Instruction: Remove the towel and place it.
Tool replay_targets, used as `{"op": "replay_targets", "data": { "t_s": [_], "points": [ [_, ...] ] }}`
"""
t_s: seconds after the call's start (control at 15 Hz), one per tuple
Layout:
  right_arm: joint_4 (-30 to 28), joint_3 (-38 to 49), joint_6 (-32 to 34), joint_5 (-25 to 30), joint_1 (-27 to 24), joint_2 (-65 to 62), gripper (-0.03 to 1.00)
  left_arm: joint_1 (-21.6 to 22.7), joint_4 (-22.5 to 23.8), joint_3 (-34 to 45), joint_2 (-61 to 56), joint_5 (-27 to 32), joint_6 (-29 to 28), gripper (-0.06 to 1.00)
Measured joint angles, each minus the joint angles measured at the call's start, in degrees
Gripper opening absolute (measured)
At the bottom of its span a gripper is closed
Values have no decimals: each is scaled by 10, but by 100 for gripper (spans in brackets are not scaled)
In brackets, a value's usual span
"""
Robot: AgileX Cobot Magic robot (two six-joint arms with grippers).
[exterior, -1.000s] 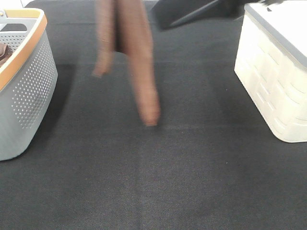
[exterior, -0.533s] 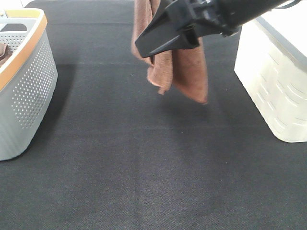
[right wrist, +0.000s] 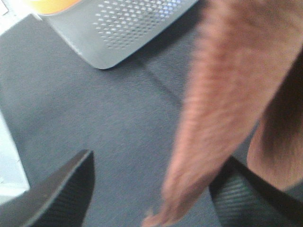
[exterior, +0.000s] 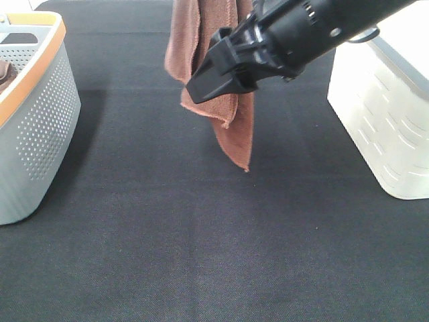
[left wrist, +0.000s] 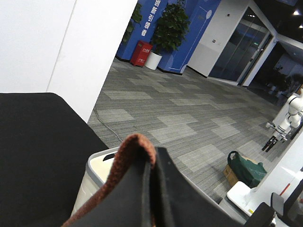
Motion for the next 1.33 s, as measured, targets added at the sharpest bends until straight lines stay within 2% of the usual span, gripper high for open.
{"op": "replay_targets", "data": {
  "t_s": [0.27,0.67,0.73,0.8,0.87,0.93,1.0,1.07,1.13,1.2,1.33],
  "points": [
    [-3,0,0,-41,0,7,39,0,13,0,0,-1,0,0],
    [-3,-1,0,-62,0,42,33,0,14,0,0,-3,0,0],
    [-4,-1,0,-61,0,42,27,0,14,0,0,-7,0,0],
    [-10,-1,1,-60,0,42,15,0,15,0,0,-10,0,0],
    [-10,-1,1,-60,0,42,15,0,15,0,0,-10,0,0],
    [-18,-1,10,-57,0,42,4,0,17,0,0,-12,0,0],
    [-29,-1,24,-51,0,42,0,0,25,0,0,-12,0,0],
    [-42,-1,45,-38,0,42,0,0,45,0,0,-12,0,0],
    [-79,-3,78,-9,0,37,0,5,85,0,0,-7,0,0],
    [-111,-5,98,12,0,29,0,15,107,0,0,6,-2,0],
    [-186,-5,166,52,0,3,0,52,117,0,0,49,-25,0]
  ]
}}
